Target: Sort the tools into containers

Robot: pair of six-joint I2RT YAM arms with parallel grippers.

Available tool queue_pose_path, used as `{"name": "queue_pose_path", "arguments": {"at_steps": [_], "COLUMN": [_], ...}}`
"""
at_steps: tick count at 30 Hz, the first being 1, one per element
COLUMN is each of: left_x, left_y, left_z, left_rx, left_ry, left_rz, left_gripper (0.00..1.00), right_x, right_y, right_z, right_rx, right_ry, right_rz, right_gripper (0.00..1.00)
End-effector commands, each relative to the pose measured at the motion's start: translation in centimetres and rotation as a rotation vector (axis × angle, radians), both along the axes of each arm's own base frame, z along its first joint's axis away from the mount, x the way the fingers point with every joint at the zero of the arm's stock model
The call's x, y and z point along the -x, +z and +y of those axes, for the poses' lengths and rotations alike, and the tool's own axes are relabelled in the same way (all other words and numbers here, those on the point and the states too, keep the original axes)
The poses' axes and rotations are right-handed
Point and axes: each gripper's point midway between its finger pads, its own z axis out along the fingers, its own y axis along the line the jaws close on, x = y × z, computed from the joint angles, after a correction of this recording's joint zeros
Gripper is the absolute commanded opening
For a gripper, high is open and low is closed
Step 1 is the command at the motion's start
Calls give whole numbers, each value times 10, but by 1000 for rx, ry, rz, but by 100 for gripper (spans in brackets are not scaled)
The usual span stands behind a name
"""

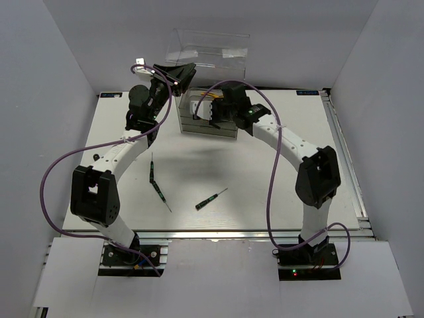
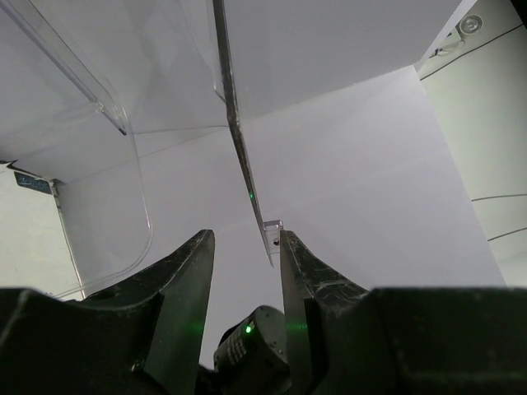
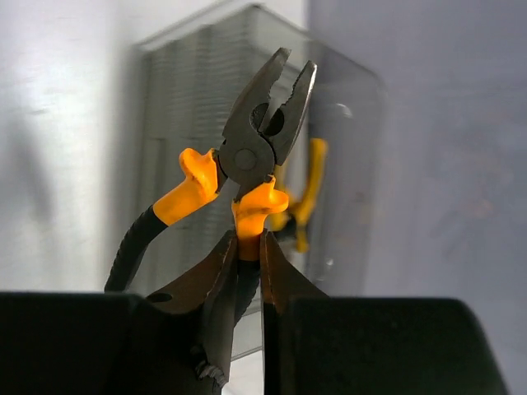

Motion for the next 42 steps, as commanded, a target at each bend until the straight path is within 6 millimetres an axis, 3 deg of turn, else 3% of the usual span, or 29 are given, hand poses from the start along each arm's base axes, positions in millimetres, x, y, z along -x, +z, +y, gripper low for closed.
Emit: {"name": "queue_pose_path", "arguments": {"at_steps": [1,6,8,15,18,21,24,26,29,30,33,35,39,41,42], "left_x": [11,11,10,9,10,10,10,10,10,10,10,11,14,15,18], "left_y": [24,25,25,27,26,27,27,27,26,26,24,23,19,10,9], "left_z": [7,7,6,6,6,7,7,7,8,7,7,7,9,9,10], "left_rx": [15,14,13,17,15,16,16,16,15,15,15,14,4,-6,-5], "left_ry": [13,12,11,11,11,12,15,15,19,17,15,15,20,23,24], "left_rz": [-46,-50,-51,-54,-53,-55,-53,-53,-52,-52,-47,-45,-42,-23,-19], "left_gripper": [48,48,48,48,48,48,48,48,48,48,48,48,48,48,48], "right_x": [-45,-70,-74,-88,-96,-96,-90,-84,-72,-66,-52,-39,13,22,22], "right_y": [62,81,75,43,16,7,1,1,16,25,42,39,47,44,58], "right_z": [3,-4,-5,-10,-12,-12,-9,-8,-7,-9,-9,-11,-3,-4,-4], "right_rx": [-143,-189,-179,-116,-75,-71,-64,-67,-106,-118,-153,-131,-117,-144,-190], "right_ry": [-150,-252,-263,-309,-317,-304,-271,-257,-221,-215,-178,-146,77,84,67], "right_rz": [-190,-322,-348,-373,-346,-312,-271,-233,-220,-226,-221,-168,-55,-31,-51], "right_gripper": [0,0,0,0,0,0,20,40,61,73,89,89,89,89,89]}}
